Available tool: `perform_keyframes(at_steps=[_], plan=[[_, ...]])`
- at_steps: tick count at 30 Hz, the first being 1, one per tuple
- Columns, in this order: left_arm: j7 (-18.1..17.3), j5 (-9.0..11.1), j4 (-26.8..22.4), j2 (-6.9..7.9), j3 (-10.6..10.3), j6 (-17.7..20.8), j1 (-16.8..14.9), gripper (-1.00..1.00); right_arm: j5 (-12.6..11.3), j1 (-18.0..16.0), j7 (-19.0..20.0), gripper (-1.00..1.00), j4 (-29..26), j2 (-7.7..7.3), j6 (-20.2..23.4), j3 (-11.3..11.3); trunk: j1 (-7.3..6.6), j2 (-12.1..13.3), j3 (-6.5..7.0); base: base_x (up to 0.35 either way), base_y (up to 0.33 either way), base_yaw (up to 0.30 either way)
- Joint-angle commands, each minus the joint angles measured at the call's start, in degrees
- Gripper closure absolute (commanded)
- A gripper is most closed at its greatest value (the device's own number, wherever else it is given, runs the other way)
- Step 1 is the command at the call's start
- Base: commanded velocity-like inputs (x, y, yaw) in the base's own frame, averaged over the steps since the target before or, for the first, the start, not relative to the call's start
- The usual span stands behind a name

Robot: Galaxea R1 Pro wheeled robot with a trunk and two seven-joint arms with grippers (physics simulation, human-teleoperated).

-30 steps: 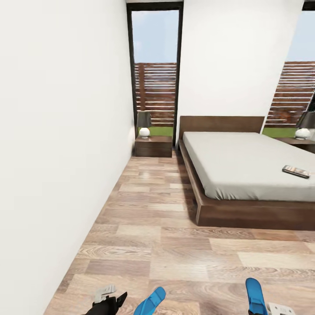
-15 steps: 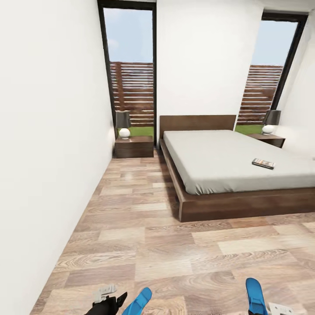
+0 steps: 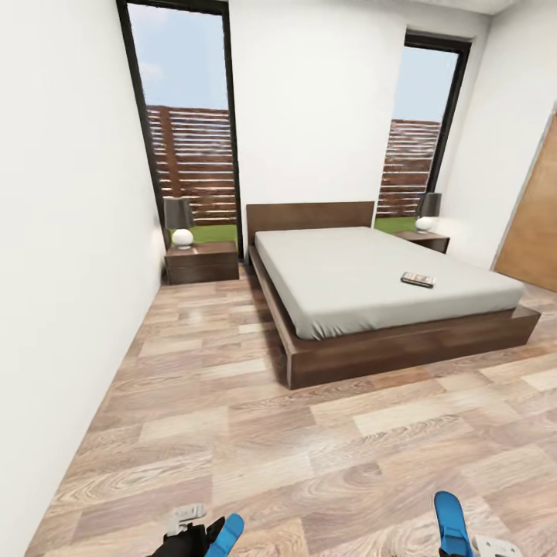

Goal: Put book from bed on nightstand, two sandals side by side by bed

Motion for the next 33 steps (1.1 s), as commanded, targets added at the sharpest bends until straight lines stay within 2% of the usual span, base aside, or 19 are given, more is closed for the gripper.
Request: perform_keyframes(at_steps=[1, 33], plan=[[-0.04, 0.44, 0.05, 0.06, -0.45, -0.3, -0.03, -1.0, -0.36, -0.06, 0.43, 1.0, 0.09, -0.01, -0.15, -0.38, -0.01, -0.02, -0.05, 0.0, 0.0, -0.3], [-0.04, 0.44, 0.05, 0.06, -0.42, -0.3, -0.03, -1.0, -0.36, -0.06, 0.41, 1.0, 0.15, 0.05, -0.15, -0.38, -0.01, -0.02, -0.05, 0.0, 0.0, -0.3]])
